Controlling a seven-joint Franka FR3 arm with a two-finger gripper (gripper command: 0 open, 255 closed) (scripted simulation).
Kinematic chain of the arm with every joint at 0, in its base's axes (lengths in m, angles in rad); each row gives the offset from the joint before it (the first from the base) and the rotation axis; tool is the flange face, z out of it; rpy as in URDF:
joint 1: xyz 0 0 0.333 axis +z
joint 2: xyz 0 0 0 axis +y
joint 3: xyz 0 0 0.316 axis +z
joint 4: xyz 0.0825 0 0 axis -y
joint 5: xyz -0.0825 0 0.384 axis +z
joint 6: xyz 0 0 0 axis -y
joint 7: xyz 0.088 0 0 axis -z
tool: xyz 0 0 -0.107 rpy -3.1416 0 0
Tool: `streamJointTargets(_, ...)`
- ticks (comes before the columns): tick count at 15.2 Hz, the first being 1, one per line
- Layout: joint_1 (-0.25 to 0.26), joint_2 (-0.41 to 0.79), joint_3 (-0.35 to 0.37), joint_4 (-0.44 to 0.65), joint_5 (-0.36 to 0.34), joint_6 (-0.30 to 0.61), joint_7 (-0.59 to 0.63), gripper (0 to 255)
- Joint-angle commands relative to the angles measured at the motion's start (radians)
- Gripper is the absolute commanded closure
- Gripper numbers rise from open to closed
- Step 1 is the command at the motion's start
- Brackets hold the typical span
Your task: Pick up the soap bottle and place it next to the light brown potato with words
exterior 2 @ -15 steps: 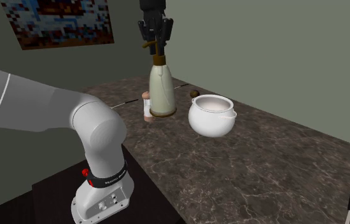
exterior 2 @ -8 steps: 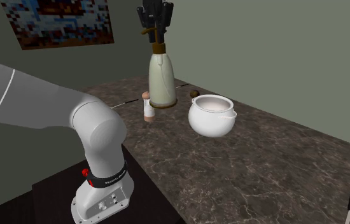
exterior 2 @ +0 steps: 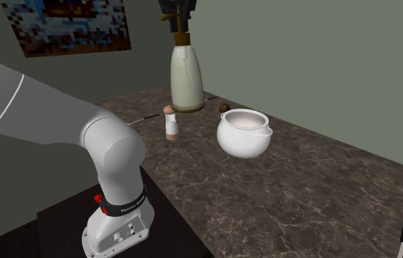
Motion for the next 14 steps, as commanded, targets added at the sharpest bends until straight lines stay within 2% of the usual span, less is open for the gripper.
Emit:
streamJointTargets(1, 0.0, 0.021, 0.0, 0.045, 0.0, -0.024, -0.001, 255)
streamJointTargets(3, -0.001, 0.041, 0.001, 0.087, -0.001, -0.047, -0.002, 255)
streamJointTargets(14, 0.006, 0.279, 0.102, 0.078, 0.051, 0.2, 0.114, 255)
